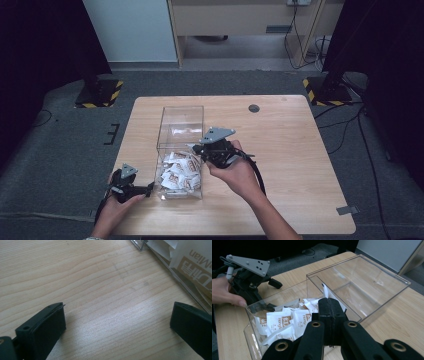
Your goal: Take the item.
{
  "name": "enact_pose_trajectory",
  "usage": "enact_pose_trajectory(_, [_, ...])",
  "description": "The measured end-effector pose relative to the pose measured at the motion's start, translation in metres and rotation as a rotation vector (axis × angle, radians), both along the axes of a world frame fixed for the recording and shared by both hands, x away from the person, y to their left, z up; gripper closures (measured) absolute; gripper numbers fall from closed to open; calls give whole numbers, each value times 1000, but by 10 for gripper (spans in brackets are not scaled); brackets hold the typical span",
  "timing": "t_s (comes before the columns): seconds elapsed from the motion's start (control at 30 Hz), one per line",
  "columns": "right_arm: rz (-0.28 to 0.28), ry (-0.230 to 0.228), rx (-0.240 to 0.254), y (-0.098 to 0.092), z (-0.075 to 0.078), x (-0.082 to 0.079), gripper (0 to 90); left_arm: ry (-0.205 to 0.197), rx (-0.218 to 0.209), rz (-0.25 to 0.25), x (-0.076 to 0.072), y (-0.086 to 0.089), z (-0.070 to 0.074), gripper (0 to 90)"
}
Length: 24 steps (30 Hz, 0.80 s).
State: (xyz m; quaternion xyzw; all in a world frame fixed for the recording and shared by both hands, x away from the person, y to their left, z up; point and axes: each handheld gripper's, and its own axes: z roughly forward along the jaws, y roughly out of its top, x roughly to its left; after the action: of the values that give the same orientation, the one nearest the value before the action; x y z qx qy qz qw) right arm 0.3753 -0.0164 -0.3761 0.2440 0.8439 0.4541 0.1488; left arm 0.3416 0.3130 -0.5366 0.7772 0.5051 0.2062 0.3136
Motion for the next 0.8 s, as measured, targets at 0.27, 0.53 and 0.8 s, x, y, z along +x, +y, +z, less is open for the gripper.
enact_pose_trajectory(0.27, [-31, -9, 0, -18, 5, 2, 900, 0, 0, 0, 0, 0, 0, 0])
enact_pose_trajectory(0.53, [-52, -17, -3, -30, 6, 5, 900, 0, 0, 0, 0, 0, 0, 0])
enact_pose_trajectory(0.8, [-71, -22, -5, -40, 5, 7, 900, 0, 0, 0, 0, 0, 0, 0])
